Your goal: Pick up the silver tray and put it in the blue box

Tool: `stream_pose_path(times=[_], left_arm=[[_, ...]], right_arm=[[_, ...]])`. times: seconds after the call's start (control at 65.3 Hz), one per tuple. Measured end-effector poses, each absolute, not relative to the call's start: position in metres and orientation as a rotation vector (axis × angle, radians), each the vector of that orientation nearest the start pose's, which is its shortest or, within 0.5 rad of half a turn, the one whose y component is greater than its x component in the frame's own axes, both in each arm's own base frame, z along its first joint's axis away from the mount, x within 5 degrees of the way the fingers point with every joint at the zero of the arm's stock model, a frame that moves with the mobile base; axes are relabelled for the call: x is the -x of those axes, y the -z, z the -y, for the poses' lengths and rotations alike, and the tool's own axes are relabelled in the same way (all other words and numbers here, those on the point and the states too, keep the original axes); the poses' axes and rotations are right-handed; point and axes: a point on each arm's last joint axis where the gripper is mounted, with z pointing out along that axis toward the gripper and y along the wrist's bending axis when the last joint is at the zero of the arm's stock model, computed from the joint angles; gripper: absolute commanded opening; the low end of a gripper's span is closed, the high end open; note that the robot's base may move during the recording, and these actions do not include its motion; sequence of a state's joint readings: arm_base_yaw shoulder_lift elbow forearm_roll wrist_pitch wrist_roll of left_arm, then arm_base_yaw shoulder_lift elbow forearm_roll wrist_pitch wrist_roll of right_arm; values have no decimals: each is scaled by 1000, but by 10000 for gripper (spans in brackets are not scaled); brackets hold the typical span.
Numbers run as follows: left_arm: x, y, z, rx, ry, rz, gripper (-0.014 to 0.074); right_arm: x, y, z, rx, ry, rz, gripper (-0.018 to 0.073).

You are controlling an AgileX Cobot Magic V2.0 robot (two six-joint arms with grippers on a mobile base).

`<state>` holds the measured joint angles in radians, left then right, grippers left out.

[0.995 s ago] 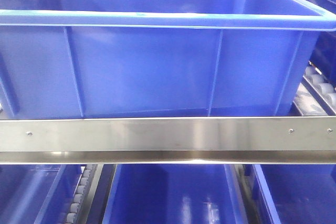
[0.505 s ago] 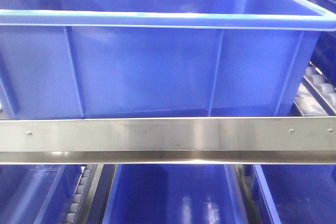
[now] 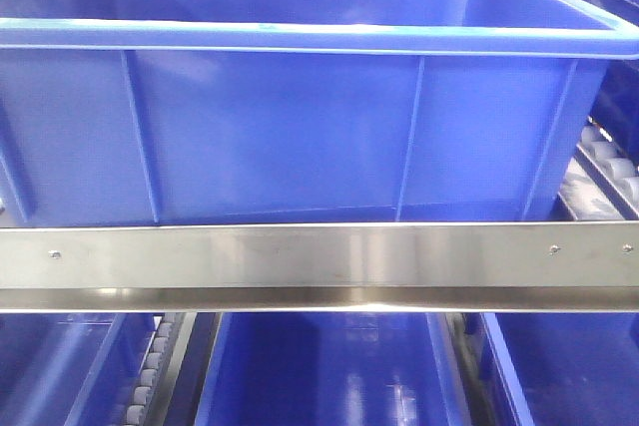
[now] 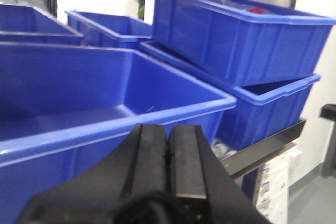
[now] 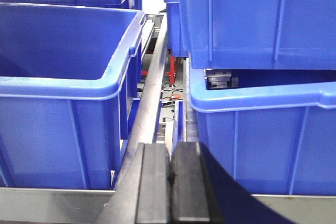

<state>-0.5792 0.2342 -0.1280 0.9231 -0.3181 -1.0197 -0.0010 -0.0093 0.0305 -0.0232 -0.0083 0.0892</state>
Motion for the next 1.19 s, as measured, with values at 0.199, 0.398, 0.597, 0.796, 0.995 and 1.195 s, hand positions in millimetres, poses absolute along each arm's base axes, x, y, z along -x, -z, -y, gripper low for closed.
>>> stream_pose_path(times=[0.199, 0.398, 0.597, 0.796, 0.995, 1.195], left_arm=[[-57, -262, 42, -470, 459, -1318, -87], [-58, -249, 22, -294, 267, -1487, -87], [-56, -233, 11, -113, 185, -1512, -87], [-58, -210, 7, -27, 175, -1453, -87], [-56, -210, 7, -18, 182, -1439, -87], [-56, -210, 7, -23, 177, -1435, -87]], right_arm=[[-57, -204, 0, -50, -52, -1498, 50], [-57, -203, 0, -49, -51, -1504, 50], [-57, -203, 0, -50, -52, -1504, 50], [-57, -203, 0, -50, -52, -1504, 50], [-57, -203, 0, -50, -52, -1504, 50], [-57, -203, 0, -50, -52, -1504, 50]])
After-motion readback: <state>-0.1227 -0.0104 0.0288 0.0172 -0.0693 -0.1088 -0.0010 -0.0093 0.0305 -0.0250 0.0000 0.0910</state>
